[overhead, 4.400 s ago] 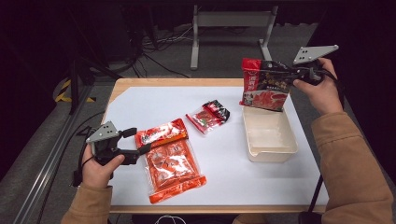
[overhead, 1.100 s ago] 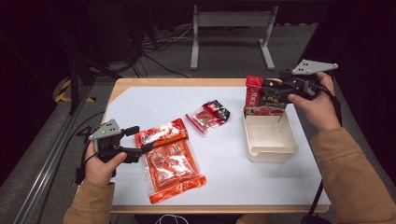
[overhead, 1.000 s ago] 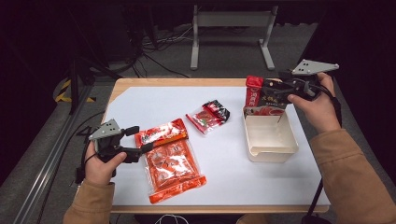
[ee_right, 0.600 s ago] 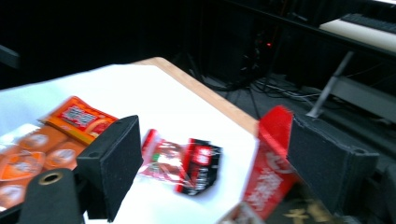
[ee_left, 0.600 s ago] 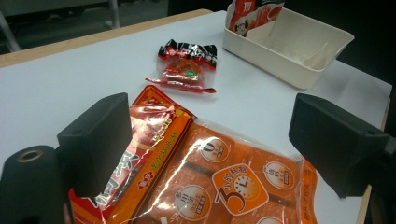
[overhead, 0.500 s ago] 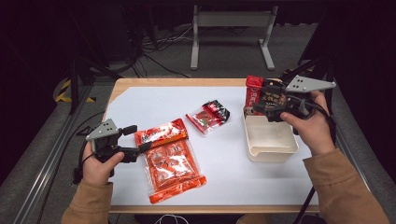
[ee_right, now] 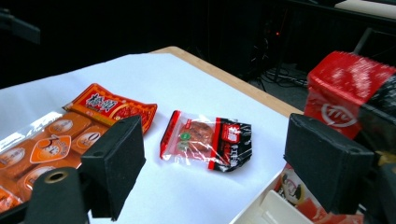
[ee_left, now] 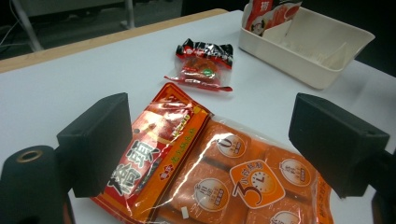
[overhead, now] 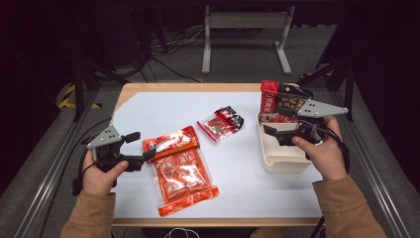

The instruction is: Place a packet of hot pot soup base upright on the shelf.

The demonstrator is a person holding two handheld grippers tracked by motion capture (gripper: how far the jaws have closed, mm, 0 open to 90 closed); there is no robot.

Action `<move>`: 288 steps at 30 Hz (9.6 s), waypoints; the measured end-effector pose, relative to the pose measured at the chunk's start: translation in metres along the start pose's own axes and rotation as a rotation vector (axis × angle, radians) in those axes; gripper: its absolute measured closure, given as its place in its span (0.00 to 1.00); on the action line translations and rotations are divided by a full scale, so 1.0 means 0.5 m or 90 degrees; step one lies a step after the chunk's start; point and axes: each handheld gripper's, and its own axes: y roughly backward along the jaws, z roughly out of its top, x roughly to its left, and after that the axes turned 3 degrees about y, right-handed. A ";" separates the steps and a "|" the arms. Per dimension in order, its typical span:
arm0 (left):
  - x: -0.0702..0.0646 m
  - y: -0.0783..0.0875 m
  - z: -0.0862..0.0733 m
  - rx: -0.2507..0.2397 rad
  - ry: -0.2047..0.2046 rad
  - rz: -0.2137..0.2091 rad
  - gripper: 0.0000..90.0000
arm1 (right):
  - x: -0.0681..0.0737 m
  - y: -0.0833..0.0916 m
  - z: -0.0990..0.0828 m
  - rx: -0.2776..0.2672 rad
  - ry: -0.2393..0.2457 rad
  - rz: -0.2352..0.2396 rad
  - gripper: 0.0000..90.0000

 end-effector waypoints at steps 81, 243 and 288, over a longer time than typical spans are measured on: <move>0.169 -0.127 -0.093 0.067 0.130 0.089 0.17 | 0.128 -0.066 -0.071 0.027 0.039 0.094 0.23; -0.187 0.068 0.137 -0.171 -0.184 -0.128 1.00 | 0.224 -0.216 -0.010 -0.116 0.049 0.337 0.25; -0.147 0.047 0.130 -0.122 -0.125 -0.068 0.47 | 0.225 -0.182 0.039 0.004 0.173 0.349 0.78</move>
